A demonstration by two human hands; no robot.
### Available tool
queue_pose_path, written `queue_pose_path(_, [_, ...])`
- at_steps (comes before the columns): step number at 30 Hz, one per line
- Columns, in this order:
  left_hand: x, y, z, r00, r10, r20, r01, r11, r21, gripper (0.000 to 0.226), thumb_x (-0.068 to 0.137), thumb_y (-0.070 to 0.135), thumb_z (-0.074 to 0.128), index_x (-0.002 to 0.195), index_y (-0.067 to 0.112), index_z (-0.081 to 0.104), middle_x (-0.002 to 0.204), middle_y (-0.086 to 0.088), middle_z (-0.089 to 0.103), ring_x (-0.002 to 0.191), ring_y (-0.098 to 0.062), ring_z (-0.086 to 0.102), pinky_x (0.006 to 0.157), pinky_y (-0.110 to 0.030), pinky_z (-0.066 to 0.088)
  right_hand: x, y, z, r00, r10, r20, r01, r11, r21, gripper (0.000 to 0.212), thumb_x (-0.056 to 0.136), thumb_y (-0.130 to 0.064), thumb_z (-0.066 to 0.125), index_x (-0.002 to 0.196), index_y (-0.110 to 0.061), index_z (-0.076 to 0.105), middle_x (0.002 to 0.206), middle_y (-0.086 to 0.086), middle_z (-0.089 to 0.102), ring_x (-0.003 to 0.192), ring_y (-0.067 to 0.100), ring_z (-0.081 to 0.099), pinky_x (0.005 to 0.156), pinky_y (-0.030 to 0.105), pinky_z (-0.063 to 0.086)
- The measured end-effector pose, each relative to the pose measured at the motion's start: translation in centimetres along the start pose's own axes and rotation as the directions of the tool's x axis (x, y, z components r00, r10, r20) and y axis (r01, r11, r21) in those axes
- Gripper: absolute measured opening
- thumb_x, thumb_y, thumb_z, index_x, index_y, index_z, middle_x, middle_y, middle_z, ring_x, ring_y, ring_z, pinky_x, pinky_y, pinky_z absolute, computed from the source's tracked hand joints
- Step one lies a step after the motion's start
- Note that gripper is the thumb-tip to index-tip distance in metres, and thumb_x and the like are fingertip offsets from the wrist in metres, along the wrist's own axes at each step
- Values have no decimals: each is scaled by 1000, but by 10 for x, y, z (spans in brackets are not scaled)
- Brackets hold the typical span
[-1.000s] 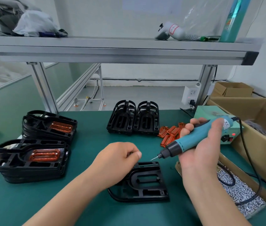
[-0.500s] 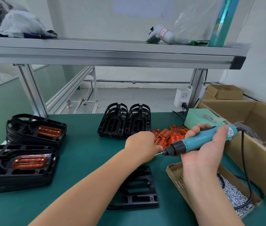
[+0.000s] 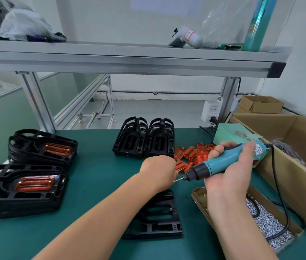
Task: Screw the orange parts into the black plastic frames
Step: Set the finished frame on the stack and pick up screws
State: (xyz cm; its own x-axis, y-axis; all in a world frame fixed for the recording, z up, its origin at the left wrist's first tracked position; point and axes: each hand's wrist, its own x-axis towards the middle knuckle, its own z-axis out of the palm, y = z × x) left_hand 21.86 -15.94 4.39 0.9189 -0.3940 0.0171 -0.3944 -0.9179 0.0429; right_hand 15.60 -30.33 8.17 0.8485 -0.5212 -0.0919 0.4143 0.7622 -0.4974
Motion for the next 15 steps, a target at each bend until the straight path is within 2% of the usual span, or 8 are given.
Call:
queue_pose_path(4, [-24, -21, -4, 999, -16, -37, 20, 994, 107, 23, 105, 22, 45, 86, 16, 57, 76, -1, 57, 67, -28, 55, 60, -33, 39, 2, 3, -5, 1000, 11, -10, -11, 1000, -11, 39, 103, -56, 62, 109, -18, 60, 89, 3, 69, 69, 16, 63, 62, 26, 57])
queue_pose_path(6, [-38, -33, -7, 995, -43, -86, 46, 998, 40, 21, 103, 19, 45, 90, 17, 61, 81, -1, 63, 74, -30, 61, 62, -35, 45, -1, 4, -6, 999, 37, -2, -37, 997, -66, 40, 101, -60, 62, 111, -22, 62, 90, 0, 71, 70, 14, 67, 64, 25, 60])
queue_pose_path(8, [-55, -49, -12, 990, -80, -114, 60, 984, -170, 25, 105, 29, 44, 93, 22, 65, 80, 1, 65, 77, -24, 63, 66, -36, 49, -2, 6, -6, 1000, 26, -3, -26, 999, -21, 41, 101, -57, 65, 112, -18, 61, 90, 1, 69, 68, 14, 64, 63, 25, 58])
queue_pose_path(9, [-64, -57, -14, 990, -96, -105, 57, 944, -326, 26, 104, 33, 46, 92, 25, 67, 76, 5, 65, 72, -17, 61, 65, -34, 49, -1, 8, -6, 1000, 17, -6, -17, 1000, -4, 41, 101, -55, 66, 113, -16, 60, 90, 1, 68, 68, 14, 62, 62, 26, 56])
queue_pose_path(11, [-82, -72, -17, 991, -114, -70, 48, 787, -615, 25, 101, 36, 55, 85, 31, 73, 62, 11, 56, 57, -7, 47, 56, -29, 41, -1, 9, -5, 1000, 13, 2, -13, 1000, -8, 42, 101, -54, 66, 113, -14, 58, 89, 2, 67, 68, 15, 61, 63, 26, 55])
queue_pose_path(13, [-98, -83, -20, 994, -107, -33, 47, 662, -748, 21, 98, 36, 64, 83, 32, 77, 56, 12, 44, 53, -6, 37, 51, -22, 31, -1, 12, -5, 1000, 12, 11, -12, 1000, -11, 42, 102, -54, 66, 112, -14, 57, 88, 2, 67, 68, 15, 61, 63, 26, 55])
queue_pose_path(15, [-109, -90, -24, 996, -87, -6, 47, 592, -804, 19, 94, 40, 71, 83, 27, 79, 55, 14, 44, 53, -3, 35, 50, -17, 29, -1, 14, -7, 1000, 8, 23, -7, 1000, -23, 41, 102, -53, 65, 110, -14, 57, 86, 2, 67, 67, 14, 61, 63, 26, 55])
